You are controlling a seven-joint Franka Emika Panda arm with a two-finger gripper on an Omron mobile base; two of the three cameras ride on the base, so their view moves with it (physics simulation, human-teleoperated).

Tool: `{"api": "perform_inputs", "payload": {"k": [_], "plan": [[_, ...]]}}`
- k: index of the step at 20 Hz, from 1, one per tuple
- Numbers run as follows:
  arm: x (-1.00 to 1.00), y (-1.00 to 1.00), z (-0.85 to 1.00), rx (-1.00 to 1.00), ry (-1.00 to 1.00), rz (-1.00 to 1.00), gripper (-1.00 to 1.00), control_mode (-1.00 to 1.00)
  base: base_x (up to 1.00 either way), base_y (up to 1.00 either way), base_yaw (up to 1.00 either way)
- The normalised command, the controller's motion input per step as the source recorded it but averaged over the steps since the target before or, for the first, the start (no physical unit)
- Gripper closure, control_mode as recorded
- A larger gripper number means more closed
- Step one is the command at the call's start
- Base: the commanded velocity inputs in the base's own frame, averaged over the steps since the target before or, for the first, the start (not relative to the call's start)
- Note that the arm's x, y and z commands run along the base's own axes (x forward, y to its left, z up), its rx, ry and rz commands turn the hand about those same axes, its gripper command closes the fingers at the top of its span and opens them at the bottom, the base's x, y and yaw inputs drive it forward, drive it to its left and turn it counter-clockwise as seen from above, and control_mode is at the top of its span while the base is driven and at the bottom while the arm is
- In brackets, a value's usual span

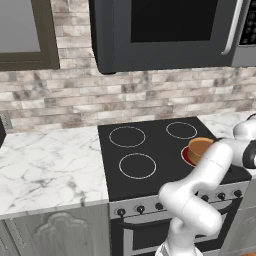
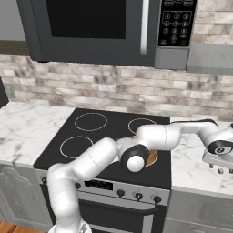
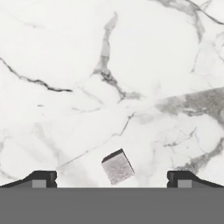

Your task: Pick up the sugar cube(s) and place them in the saucepan with hot chocolate.

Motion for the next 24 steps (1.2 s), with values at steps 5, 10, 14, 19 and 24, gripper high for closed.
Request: {"api": "perform_inputs", "payload": {"k": [5, 10, 14, 19, 24], "plan": [[0.02, 0.09, -0.15, 0.00, 0.00, 0.00, -1.00, -1.00, 0.00, 0.00, 0.00], [0.04, 0.01, -0.16, 0.00, 0.00, 0.00, -1.00, -1.00, 0.00, 0.00, 0.00], [0.08, 0.00, -0.17, 0.00, 0.00, 0.00, -1.00, -1.00, 0.00, 0.00, 0.00], [0.13, -0.01, -0.08, 0.00, 0.00, 0.00, -1.00, -1.00, 0.00, 0.00, 0.00], [0.00, -0.21, -0.07, 0.00, 0.00, 0.00, -1.00, -1.00, 0.00, 0.00, 0.00]]}}
